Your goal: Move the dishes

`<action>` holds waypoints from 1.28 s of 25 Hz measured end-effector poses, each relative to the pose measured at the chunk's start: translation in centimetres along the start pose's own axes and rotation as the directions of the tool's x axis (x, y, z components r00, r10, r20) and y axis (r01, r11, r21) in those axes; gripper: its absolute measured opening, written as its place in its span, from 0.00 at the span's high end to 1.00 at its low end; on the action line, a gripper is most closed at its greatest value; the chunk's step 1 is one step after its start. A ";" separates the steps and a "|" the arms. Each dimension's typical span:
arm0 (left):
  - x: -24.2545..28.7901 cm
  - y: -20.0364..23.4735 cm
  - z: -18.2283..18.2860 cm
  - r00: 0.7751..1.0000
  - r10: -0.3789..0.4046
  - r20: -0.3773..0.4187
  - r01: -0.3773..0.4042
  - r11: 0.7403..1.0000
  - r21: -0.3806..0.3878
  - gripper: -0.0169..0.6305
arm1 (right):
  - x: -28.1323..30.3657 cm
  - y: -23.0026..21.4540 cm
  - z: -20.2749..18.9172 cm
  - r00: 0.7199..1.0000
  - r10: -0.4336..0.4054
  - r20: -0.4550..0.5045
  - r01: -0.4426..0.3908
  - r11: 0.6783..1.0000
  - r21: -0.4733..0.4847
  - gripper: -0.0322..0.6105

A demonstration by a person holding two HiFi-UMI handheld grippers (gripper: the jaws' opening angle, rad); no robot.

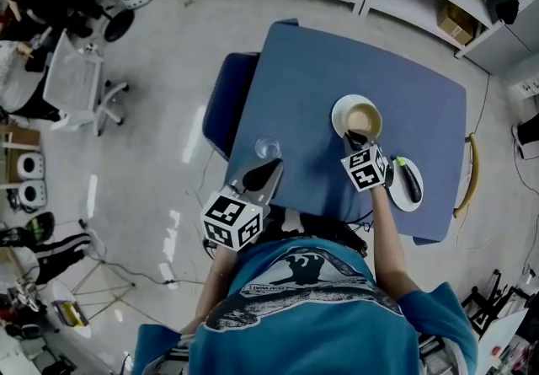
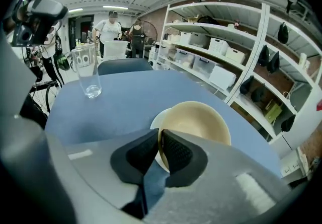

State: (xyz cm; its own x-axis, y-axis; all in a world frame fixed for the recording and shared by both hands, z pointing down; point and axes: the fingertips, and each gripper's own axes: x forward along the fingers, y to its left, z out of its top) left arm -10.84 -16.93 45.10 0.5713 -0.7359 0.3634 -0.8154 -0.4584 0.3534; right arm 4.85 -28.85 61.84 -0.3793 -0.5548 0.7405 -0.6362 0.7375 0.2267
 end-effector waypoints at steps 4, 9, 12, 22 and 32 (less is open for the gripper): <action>-0.4 0.1 -0.1 1.000 -0.010 -0.003 0.010 1.000 0.004 0.95 | -1.4 -0.7 0.3 0.999 -0.040 0.018 0.040 0.999 0.020 0.92; -0.6 -0.1 -0.2 0.999 -0.051 -0.011 0.052 0.998 0.020 0.95 | -3.5 0.1 -0.2 0.998 -0.060 0.011 0.059 0.997 0.048 0.92; -0.5 -0.3 -0.3 0.996 -0.089 -0.025 0.090 0.995 0.033 0.95 | -4.8 1.1 -0.9 0.997 -0.076 -0.001 0.076 0.995 0.063 0.92; -0.6 -0.9 -0.8 0.972 -0.222 -0.076 0.229 0.970 0.087 0.95 | -7.7 6.6 -4.6 0.991 -0.112 -0.080 0.121 0.984 0.129 0.92; -1.3 -0.4 -1.5 0.949 -0.297 -0.108 0.308 0.947 0.096 0.95 | -8.0 10.8 -6.2 0.984 -0.110 -0.139 0.132 0.978 0.161 0.91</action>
State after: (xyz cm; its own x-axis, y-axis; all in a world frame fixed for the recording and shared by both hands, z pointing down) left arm -11.09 -15.04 45.82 0.7945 -0.5081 0.3326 -0.6052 -0.7081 0.3638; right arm 5.17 -14.03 62.32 -0.2096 -0.5735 0.7919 -0.7803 0.5862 0.2180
